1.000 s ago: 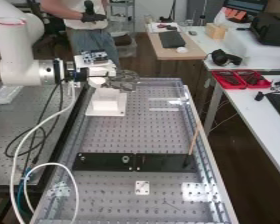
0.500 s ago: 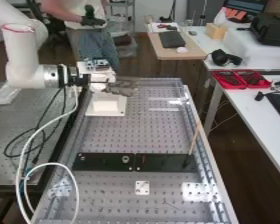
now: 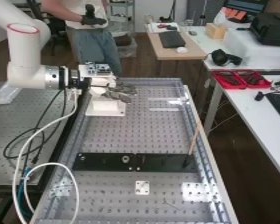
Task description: Grab the larger nut and place it in the white container
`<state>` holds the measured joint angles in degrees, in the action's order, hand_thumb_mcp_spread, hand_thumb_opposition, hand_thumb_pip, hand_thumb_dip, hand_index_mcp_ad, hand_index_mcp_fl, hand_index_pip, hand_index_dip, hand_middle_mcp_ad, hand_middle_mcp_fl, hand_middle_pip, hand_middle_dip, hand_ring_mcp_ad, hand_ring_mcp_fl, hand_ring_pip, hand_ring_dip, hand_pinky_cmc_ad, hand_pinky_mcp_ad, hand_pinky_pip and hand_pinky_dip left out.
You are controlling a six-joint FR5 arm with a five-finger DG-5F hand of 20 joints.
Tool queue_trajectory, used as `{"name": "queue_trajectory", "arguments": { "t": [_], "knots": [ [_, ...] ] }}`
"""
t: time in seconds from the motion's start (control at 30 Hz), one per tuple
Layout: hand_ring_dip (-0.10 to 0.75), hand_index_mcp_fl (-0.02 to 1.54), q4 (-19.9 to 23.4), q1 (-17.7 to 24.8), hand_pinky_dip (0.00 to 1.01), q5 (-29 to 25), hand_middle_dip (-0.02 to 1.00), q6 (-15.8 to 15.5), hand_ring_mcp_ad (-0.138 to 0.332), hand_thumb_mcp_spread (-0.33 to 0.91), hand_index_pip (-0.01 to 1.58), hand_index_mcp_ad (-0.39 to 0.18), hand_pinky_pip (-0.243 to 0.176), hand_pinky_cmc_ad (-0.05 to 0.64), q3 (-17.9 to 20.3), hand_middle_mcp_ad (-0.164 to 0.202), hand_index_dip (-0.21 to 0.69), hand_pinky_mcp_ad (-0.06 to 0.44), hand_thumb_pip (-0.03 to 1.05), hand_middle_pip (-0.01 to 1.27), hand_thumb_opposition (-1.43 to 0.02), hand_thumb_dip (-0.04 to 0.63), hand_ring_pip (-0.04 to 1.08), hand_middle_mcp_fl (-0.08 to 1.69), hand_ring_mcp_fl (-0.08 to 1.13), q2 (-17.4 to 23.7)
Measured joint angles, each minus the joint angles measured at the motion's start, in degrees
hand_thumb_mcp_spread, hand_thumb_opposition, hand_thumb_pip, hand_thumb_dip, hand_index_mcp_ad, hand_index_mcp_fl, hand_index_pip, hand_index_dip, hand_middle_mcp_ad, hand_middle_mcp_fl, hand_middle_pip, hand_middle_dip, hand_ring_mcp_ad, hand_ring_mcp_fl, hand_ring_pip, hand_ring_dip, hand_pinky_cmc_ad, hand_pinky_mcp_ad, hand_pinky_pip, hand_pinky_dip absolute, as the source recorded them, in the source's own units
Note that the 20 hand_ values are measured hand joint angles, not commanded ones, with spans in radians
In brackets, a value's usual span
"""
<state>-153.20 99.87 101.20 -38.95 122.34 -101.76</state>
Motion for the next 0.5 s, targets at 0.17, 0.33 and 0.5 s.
{"name": "queue_trajectory", "arguments": {
  "t": [0.17, 0.33, 0.5],
  "knots": [
    [0.134, 0.01, -0.7, -0.4, 0.4, 0.0, 0.24, -0.1, 0.072, 0.38, 1.43, -0.237, -0.093, 0.304, -0.4, -0.002, 0.063, 0.227, 0.8, 0.12, -0.95, 0.29, 0.07, 0.02, 0.01, 0.2],
    [0.134, 0.01, -1.0, -0.9, 0.43, -0.4, 0.24, -0.1, 0.072, 0.36, 1.4, -0.237, -0.093, 0.304, -0.6, -0.002, 0.037, 0.23, 0.86, 0.11, -0.94, 0.29, 0.06, 0.02, 0.0, 0.8],
    [0.134, 0.01, -1.2, -1.9, 0.45, -1.5, 0.24, -0.1, 0.068, 0.36, 1.38, -0.237, -0.091, 0.307, -0.8, -0.002, 0.017, 0.23, 0.86, 0.11, -0.94, 0.29, 0.06, 0.02, 0.0, 2.9]
  ]
}}
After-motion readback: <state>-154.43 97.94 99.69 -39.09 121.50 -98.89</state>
